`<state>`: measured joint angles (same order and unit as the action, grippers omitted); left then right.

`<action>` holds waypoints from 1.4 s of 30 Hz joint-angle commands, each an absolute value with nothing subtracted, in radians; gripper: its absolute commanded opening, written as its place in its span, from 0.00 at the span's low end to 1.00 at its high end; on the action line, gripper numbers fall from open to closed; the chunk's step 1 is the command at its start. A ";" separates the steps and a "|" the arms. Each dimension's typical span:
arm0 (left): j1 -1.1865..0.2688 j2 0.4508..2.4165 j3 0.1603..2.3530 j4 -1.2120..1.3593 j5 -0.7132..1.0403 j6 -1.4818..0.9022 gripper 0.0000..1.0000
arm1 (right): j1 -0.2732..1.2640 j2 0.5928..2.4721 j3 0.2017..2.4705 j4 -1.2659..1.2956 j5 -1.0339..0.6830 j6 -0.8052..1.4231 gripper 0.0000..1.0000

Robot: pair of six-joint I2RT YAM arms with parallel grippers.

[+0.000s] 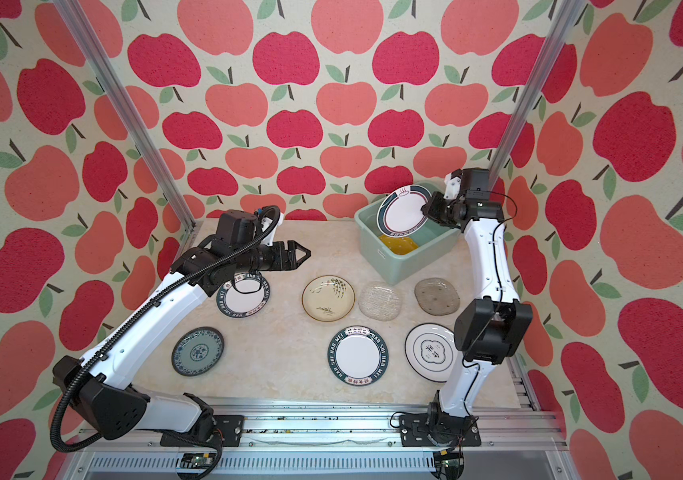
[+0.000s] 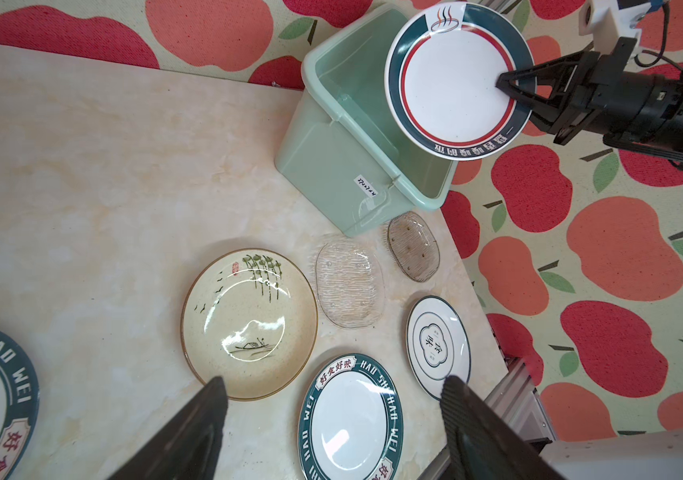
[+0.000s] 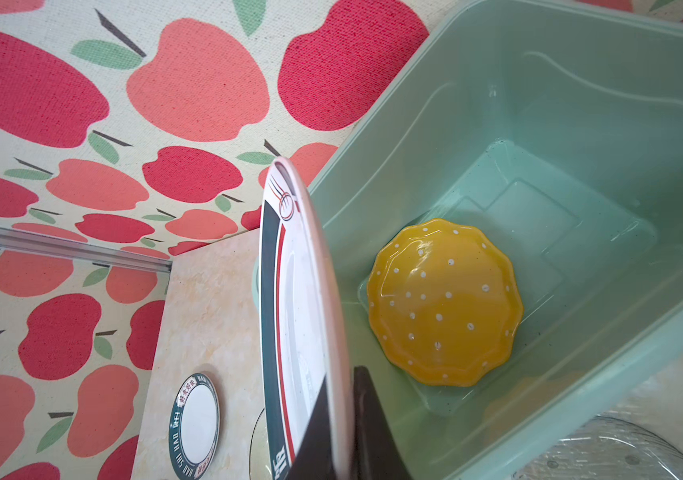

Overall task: Place the plates into the plastic bin on the countertop
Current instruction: 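Lower the red-and-green plate into the bin beside the yellow plate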

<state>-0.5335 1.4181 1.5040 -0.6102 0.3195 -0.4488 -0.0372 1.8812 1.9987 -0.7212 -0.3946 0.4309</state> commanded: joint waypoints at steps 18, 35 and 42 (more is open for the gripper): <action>-0.575 1.592 1.580 -0.632 0.342 -0.434 0.83 | -0.044 2.050 2.041 -0.715 -0.415 0.302 0.00; -0.570 1.577 1.533 -0.633 0.359 -0.440 0.83 | 0.110 2.129 2.068 -0.721 -0.438 0.371 0.00; -0.561 1.552 1.491 -0.620 0.360 -0.447 0.83 | 0.154 2.180 2.104 -0.679 -0.444 0.445 0.00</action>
